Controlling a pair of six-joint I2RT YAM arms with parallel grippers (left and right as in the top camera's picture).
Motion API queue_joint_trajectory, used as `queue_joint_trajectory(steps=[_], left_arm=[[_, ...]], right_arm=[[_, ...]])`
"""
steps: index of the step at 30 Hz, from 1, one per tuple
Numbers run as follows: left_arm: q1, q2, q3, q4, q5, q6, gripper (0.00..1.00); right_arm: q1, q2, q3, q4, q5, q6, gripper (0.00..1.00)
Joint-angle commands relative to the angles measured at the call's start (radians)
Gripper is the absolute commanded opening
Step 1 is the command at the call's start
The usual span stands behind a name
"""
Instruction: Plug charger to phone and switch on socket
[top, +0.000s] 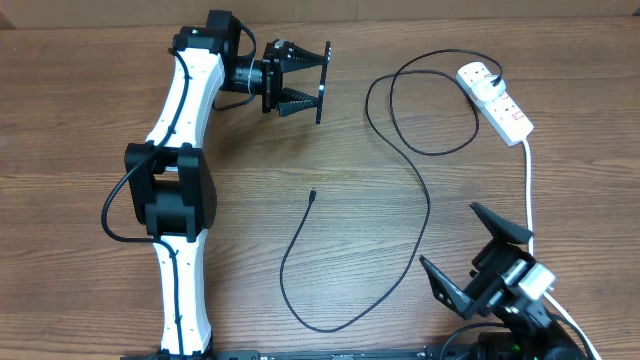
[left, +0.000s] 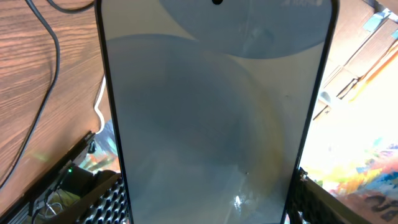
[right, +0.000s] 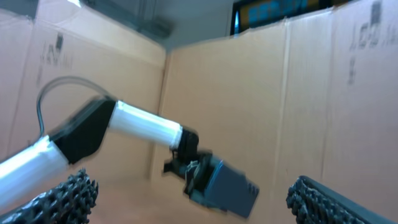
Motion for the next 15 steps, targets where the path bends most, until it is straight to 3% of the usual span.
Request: queue_joint_trajectory(steps=[1,4,5,8,15], left_arm=[[-0.003,-0.008,0.032,0.002,0.01,0.026,0.61],[-0.003,-0.008,0.032,-0.005,0.002,0.111,0.59],[-0.003,-0.01,0.032,-0.018,0.0,0.145,0.56],[-0.003,-0.013,0.032,-0.058,-0.06,0.198,0.57],[-0.003,-0.096,0.032,-0.138,-0.392,0.261,0.57]], right_arm=[[0.003,0.003,0.14,-0.078,0.06,0.086,1.0],[0.002,0.058,0.34,-0.407,0.058,-0.073,1.0],[0.002,0.101,0.445,-0.591,0.081,-0.166,1.0],[0.002,0.247,0.674,-0.931,0.216,-0.241,1.0],[0.002,0.64,1.03,-1.362,0.267,-0.243,1.0]])
